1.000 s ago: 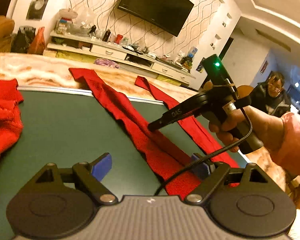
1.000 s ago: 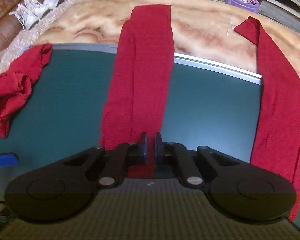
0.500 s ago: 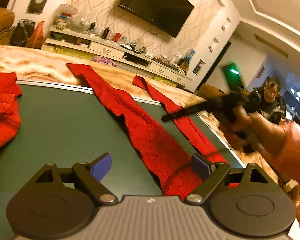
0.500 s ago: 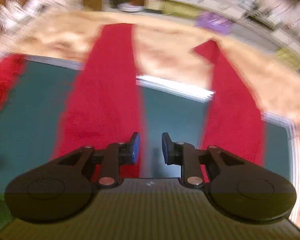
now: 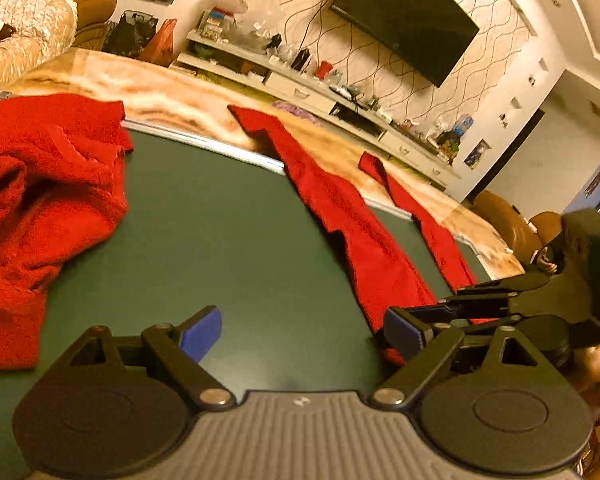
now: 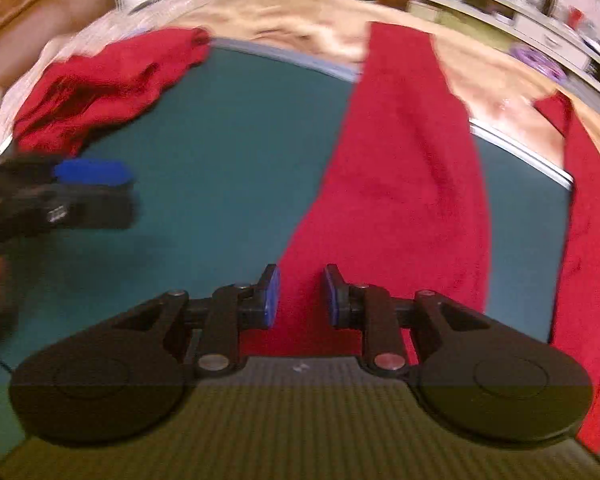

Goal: Fold clothes

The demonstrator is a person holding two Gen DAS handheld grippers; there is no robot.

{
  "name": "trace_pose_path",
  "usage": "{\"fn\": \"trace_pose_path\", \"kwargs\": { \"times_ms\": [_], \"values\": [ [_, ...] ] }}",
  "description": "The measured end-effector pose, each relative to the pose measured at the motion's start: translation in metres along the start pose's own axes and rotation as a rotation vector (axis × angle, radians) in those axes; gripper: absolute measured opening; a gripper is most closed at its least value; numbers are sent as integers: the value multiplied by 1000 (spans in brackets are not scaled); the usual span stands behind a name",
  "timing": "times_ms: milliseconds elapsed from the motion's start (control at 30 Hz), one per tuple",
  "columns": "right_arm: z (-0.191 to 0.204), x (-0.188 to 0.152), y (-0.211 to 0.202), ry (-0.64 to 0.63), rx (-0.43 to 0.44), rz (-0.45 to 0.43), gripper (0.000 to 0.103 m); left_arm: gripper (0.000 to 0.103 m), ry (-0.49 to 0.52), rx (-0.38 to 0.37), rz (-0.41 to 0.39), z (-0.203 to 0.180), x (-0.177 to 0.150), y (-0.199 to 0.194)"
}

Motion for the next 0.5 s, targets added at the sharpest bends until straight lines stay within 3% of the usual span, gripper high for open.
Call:
{"fn": "trace_pose_path", "kwargs": {
  "times_ms": [167,300,500],
  "values": [
    [-6,28,-4,15,30,-17,32,92,15,12,2,-9,-5,3],
    [-67,107,24,134,-126,-192,34,93,49,24,14,-19,-12,8],
    [-113,177,117,206,-280,-143,34,92,8,29,4,-17,-11,5]
  ]
}}
Point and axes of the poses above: each gripper's, at about its wrist camera, not at the fingertips, and y roughly the way its jaws point, z to its left, x to its top, the point moved 7 cm from there along y, roughly the way its jaws point, and after that the axes turned 6 degrees about -z, right-handed, at the moved point
